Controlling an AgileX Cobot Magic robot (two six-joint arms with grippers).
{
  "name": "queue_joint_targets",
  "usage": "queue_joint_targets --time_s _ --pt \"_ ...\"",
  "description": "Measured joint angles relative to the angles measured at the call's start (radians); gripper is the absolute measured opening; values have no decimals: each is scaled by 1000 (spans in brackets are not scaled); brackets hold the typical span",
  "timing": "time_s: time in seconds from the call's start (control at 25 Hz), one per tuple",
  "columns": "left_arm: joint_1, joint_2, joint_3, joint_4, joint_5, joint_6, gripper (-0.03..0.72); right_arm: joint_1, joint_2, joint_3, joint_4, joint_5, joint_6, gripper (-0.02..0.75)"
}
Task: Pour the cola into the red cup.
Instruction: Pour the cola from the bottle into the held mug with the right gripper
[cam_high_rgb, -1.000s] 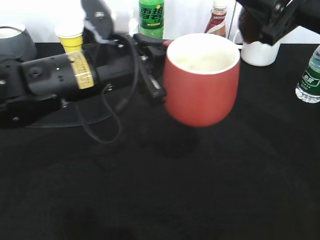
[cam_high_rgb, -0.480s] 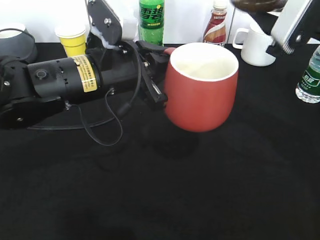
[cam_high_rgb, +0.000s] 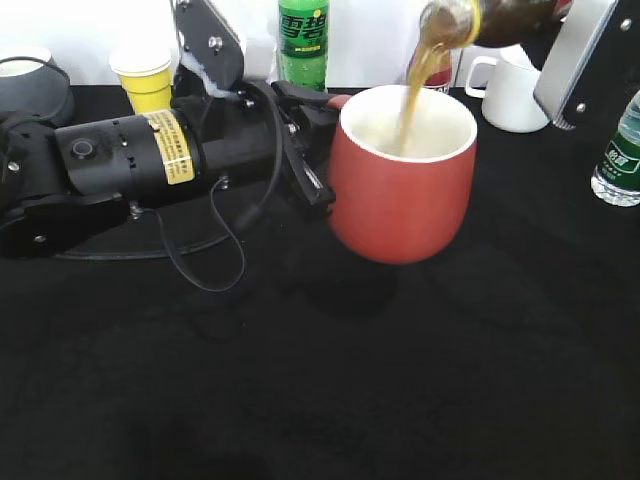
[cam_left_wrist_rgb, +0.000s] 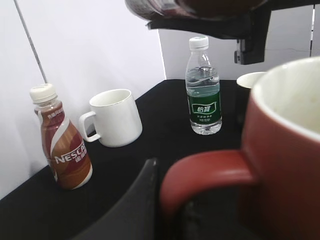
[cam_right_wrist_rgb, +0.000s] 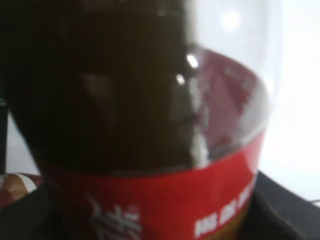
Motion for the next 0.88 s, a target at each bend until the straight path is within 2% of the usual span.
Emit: queue_joint_targets --time_s 0.4,0.88 --pt "0 0 0 0 9 0 43 0 0 0 3 0 -84 494" --pt "0 0 0 4 15 0 43 0 0 -2 62 -3 -162 494"
